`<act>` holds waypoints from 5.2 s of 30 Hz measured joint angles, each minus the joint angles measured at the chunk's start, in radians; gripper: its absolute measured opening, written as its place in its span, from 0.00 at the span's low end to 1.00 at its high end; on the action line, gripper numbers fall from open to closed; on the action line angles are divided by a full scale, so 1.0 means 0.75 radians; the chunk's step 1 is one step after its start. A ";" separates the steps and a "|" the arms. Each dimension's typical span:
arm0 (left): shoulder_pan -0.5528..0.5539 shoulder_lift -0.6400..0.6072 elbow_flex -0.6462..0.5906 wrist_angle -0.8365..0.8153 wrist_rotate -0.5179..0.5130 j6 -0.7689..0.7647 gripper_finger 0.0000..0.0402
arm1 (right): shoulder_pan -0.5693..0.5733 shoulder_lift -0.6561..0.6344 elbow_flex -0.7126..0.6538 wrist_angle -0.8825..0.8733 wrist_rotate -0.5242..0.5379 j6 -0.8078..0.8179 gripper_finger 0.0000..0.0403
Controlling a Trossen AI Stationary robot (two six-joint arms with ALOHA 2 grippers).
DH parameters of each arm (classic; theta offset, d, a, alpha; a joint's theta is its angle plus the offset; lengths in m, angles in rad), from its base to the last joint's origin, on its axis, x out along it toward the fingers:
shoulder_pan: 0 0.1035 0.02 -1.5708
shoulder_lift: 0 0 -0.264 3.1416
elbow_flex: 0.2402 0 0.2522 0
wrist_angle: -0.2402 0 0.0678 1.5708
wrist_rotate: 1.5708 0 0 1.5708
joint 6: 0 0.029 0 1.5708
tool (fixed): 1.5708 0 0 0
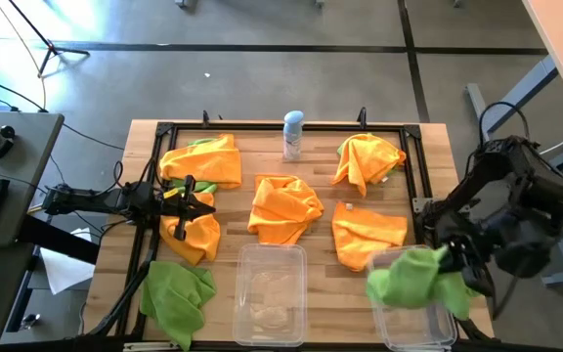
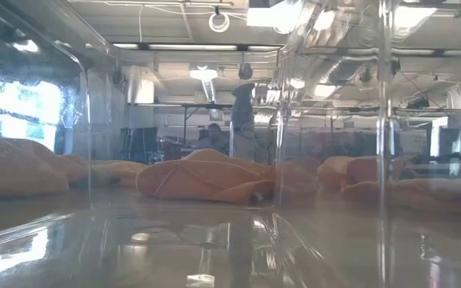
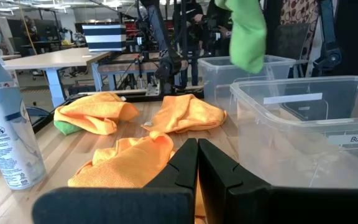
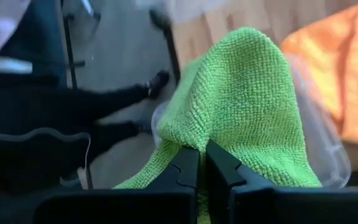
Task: Sort microfiber towel by color & place in baskets
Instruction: Put the green towel into the right transparent bin, then put the yellow towel into the left transparent bin
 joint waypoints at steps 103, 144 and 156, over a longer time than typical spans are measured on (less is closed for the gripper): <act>0.000 0.000 0.000 0.000 0.000 0.000 0.00 | -0.058 0.136 -0.732 0.368 1.296 0.266 0.01; -0.007 0.648 0.709 -0.712 -0.173 -0.759 0.00 | -0.536 0.108 -1.053 0.577 1.265 0.397 0.00; -0.006 1.001 0.981 -0.776 -0.223 -0.703 0.00 | -0.788 -0.066 -1.457 1.929 0.636 -0.756 0.00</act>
